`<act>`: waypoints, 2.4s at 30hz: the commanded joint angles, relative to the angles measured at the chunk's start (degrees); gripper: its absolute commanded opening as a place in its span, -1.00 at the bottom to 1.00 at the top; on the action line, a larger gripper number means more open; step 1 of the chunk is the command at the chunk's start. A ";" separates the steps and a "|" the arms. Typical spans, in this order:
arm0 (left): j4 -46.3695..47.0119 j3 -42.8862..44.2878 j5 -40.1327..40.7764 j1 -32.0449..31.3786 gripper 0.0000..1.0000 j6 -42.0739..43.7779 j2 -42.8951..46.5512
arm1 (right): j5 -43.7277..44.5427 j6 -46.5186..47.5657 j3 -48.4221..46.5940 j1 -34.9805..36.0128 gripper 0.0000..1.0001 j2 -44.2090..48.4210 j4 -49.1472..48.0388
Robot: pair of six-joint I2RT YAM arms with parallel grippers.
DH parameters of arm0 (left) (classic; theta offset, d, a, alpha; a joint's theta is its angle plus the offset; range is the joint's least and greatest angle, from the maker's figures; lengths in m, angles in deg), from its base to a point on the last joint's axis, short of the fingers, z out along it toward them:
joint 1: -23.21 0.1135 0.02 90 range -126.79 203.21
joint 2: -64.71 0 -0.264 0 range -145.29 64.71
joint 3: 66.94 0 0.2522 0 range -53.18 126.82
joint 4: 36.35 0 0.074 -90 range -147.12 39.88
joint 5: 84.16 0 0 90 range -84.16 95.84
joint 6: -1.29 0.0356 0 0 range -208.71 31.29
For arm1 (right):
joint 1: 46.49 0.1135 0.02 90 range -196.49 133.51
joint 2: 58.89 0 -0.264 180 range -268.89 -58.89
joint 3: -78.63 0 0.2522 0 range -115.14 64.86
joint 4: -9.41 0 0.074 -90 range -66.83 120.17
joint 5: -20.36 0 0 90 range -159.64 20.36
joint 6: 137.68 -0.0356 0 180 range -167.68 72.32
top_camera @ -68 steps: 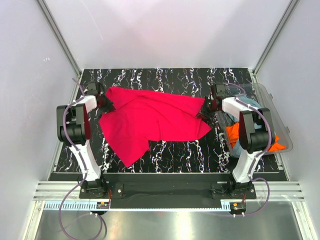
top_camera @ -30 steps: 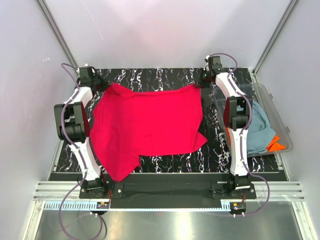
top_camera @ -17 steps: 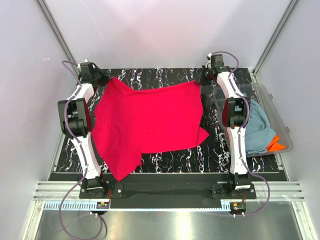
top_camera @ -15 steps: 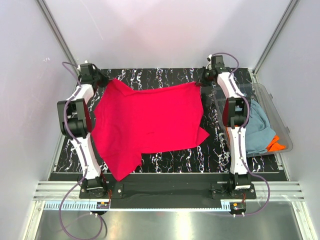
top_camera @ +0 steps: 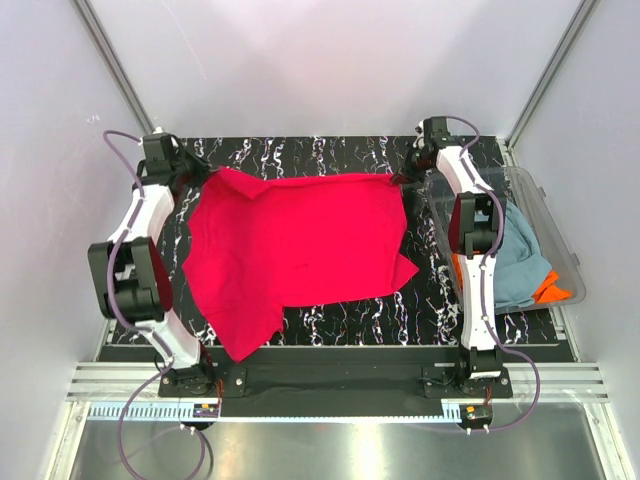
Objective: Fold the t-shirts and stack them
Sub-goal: Fold the tshirt
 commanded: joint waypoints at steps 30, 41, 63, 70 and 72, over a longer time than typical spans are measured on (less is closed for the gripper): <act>-15.56 -16.69 2.49 2.36 -1.00 7.01 22.62 | -4.94 0.65 15.81 -1.18 -1.00 18.20 5.77; -15.91 -18.27 3.28 3.50 -1.00 7.89 22.35 | -4.33 0.99 18.98 -1.17 -1.00 19.60 5.86; -22.95 -23.66 14.70 4.30 0.20 12.11 27.21 | 8.77 2.50 20.13 -1.00 0.25 26.73 5.51; -18.20 -6.61 5.66 4.30 0.26 17.28 4.39 | -0.71 -1.46 10.99 1.20 0.29 17.69 1.64; -18.28 -1.50 3.72 4.30 0.25 17.82 -0.47 | -0.46 -2.16 8.53 1.81 0.20 15.83 2.60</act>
